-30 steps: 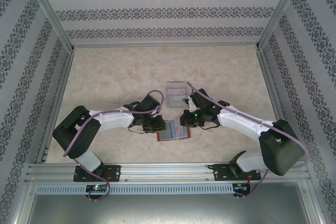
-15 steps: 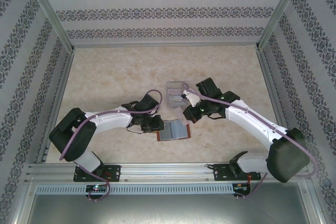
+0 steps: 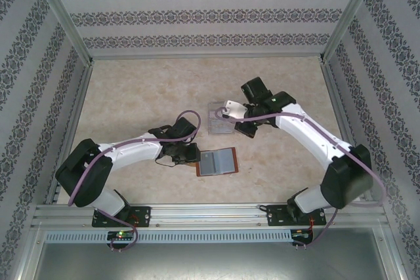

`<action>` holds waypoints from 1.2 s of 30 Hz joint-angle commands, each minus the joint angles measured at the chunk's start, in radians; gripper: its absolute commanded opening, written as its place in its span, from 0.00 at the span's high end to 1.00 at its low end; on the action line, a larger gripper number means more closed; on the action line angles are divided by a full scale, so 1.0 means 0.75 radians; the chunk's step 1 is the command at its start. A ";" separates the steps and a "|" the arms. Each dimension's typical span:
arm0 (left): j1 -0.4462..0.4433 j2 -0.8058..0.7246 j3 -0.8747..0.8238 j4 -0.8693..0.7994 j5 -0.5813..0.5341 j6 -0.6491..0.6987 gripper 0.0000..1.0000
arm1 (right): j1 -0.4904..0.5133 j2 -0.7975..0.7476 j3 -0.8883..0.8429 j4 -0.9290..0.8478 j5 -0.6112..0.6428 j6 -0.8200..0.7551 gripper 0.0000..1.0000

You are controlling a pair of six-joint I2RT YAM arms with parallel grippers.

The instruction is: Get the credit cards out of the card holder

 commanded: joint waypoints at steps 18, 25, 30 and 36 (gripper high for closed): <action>0.012 -0.003 0.020 -0.079 -0.084 0.001 0.79 | -0.025 0.709 0.854 -0.519 0.035 -0.495 0.97; 0.014 0.014 0.036 -0.096 -0.094 -0.002 0.79 | -0.044 0.865 1.058 -0.603 0.004 -0.539 0.97; 0.014 0.029 0.043 -0.094 -0.089 -0.012 0.79 | -0.046 0.957 1.168 -0.661 -0.022 -0.563 0.96; 0.014 0.020 0.041 -0.108 -0.099 -0.016 0.79 | -0.050 1.028 1.190 -0.676 -0.053 -0.576 0.96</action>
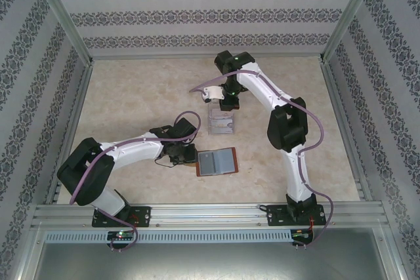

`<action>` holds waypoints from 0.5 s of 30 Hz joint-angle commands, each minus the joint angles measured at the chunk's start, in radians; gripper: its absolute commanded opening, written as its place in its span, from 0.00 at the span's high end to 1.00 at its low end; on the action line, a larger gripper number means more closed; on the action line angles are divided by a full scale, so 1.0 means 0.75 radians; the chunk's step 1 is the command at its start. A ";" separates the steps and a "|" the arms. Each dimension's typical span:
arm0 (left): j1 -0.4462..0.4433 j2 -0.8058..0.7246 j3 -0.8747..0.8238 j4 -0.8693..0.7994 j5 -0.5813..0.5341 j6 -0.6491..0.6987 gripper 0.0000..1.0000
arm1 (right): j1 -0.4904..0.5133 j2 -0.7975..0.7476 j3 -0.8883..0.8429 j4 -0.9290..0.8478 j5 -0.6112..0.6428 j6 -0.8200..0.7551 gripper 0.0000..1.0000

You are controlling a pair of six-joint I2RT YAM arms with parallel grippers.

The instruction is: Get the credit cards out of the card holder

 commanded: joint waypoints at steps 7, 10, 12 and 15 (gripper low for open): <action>0.016 0.001 0.041 -0.071 -0.035 -0.016 0.79 | -0.017 0.089 0.021 -0.082 -0.090 -0.035 0.94; 0.016 0.001 0.043 -0.075 -0.038 -0.016 0.79 | -0.019 0.098 0.015 -0.080 -0.091 -0.029 0.89; 0.016 -0.001 0.047 -0.079 -0.039 -0.014 0.79 | -0.019 0.097 0.018 -0.068 -0.079 -0.020 0.85; 0.016 0.000 0.052 -0.082 -0.043 -0.012 0.79 | -0.025 0.073 0.024 -0.041 -0.050 -0.004 0.83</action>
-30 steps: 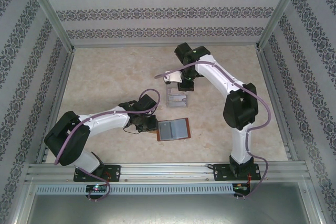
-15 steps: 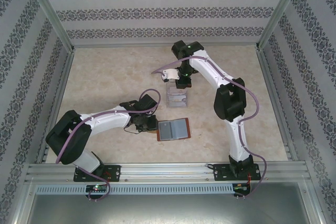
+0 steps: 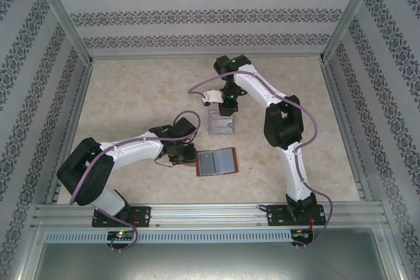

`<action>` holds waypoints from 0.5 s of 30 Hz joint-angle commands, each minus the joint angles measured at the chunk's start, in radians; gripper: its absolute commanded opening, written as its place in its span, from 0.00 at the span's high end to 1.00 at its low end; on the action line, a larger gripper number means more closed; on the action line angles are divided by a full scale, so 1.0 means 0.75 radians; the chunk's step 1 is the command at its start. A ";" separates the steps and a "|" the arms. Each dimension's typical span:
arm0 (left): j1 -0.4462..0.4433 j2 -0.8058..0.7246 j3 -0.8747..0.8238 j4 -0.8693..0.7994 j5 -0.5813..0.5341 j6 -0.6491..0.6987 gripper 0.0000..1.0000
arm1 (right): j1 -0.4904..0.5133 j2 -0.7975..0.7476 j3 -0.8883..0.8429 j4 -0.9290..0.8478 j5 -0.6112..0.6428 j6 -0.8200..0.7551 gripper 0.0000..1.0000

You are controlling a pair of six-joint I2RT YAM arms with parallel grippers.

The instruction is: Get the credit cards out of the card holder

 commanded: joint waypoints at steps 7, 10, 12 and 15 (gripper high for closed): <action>0.008 -0.004 0.054 -0.055 -0.029 0.001 0.78 | -0.029 -0.174 -0.117 0.171 0.105 0.085 0.80; 0.009 -0.015 0.061 -0.063 -0.033 0.005 0.78 | -0.029 -0.267 -0.229 0.288 0.121 0.117 0.79; 0.008 -0.029 0.061 -0.066 -0.042 0.009 0.78 | -0.025 -0.323 -0.288 0.329 0.102 0.144 0.78; 0.008 -0.035 0.056 -0.052 -0.049 0.012 0.78 | -0.015 -0.412 -0.398 0.411 0.084 0.212 0.79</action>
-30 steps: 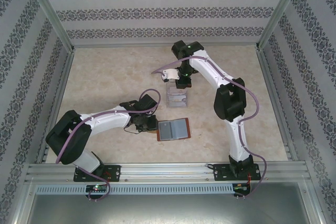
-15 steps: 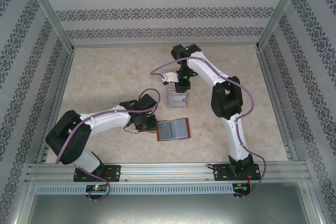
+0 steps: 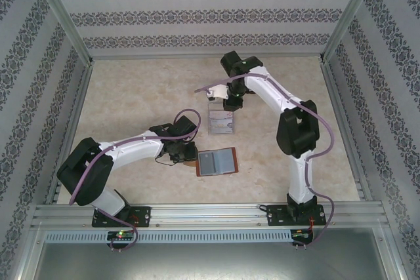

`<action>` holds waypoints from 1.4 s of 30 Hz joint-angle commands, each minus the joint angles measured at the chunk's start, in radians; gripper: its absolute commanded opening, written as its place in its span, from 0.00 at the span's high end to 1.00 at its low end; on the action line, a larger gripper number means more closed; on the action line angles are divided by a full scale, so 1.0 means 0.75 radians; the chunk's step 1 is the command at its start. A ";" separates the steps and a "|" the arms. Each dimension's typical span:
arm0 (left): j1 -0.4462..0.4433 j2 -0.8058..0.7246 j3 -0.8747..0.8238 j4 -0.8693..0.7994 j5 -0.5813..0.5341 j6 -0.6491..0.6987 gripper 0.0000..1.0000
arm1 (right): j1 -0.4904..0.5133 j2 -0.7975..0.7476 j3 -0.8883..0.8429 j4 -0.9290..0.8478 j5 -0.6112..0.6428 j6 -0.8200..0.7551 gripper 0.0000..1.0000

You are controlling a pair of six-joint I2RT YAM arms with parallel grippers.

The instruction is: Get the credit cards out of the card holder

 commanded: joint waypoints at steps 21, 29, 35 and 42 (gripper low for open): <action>0.034 0.061 0.006 0.089 0.058 0.085 0.81 | 0.241 -0.788 -1.029 0.841 0.203 1.751 1.00; 0.054 0.072 0.004 0.111 0.070 0.102 0.81 | 0.362 -0.951 -1.176 0.816 0.402 2.023 1.00; 0.065 0.074 0.010 0.119 0.079 0.102 0.81 | 0.358 -1.051 -1.280 0.817 0.322 2.152 1.00; 0.067 0.076 0.014 0.114 0.083 0.107 0.81 | 0.309 -1.294 -1.567 1.046 0.265 2.346 1.00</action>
